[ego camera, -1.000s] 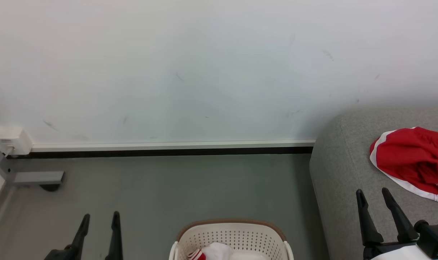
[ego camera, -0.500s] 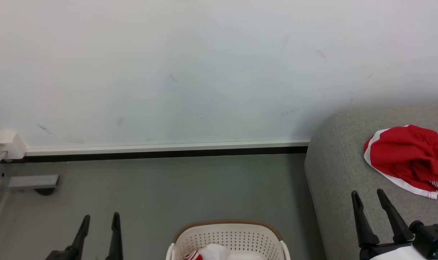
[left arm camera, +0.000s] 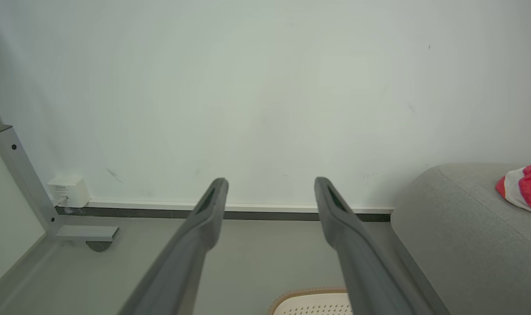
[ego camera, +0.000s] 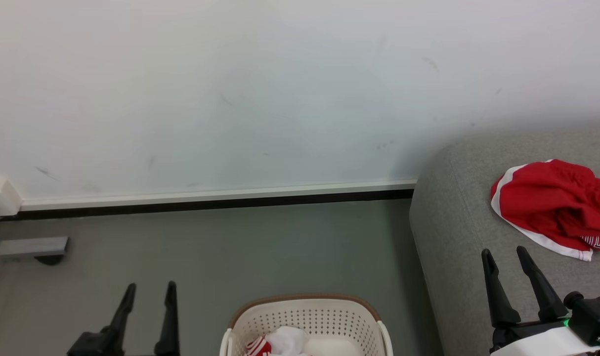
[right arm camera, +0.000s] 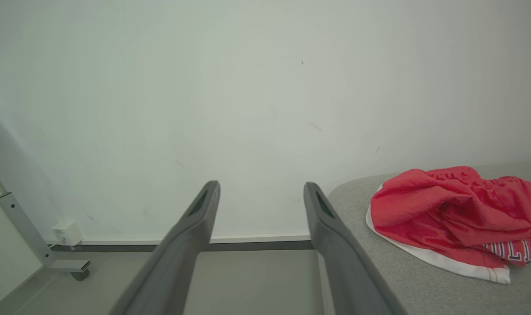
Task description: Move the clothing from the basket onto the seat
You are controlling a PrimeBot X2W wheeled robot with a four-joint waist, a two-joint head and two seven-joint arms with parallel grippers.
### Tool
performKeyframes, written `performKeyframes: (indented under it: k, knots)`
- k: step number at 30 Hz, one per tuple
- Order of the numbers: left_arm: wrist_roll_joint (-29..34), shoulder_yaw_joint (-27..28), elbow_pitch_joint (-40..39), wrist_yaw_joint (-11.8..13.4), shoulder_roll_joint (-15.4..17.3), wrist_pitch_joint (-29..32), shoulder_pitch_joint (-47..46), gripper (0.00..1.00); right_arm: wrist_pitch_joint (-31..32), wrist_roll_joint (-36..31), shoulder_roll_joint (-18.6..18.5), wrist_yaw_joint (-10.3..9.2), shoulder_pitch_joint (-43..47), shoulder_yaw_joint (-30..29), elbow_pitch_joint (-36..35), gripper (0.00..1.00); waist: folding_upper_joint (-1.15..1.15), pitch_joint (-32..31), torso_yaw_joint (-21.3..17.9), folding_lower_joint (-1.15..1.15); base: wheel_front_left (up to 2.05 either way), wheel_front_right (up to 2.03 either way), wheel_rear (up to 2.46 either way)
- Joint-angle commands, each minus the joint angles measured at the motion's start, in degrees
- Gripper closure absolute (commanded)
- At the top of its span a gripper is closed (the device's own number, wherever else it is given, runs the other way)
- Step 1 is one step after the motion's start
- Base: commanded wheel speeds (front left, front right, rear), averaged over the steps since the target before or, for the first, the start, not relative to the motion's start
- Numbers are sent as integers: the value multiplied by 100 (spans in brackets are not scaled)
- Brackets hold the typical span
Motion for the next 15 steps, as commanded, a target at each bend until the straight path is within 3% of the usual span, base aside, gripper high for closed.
performKeyframes:
  k: [1, 6, 15]
  knots:
    - [63, -31, 48, -27, -29, -3, -74, 0, -17, 80, -61, -13, -61, 2, -48, 0, 0, 44, -36, 0, 0, 0, 0]
    - [-11, -281, 340, -149, -76, -3, -271, 0, -17, 106, -106, -13, -161, -29, -135, 0, 0, 203, -172, 0, 0, 0, 0]
    - [30, -638, 1149, -290, -96, -3, -1111, 0, -17, 96, -65, -13, -726, -74, -443, 0, 0, 1087, -485, 0, 0, 0, 0]
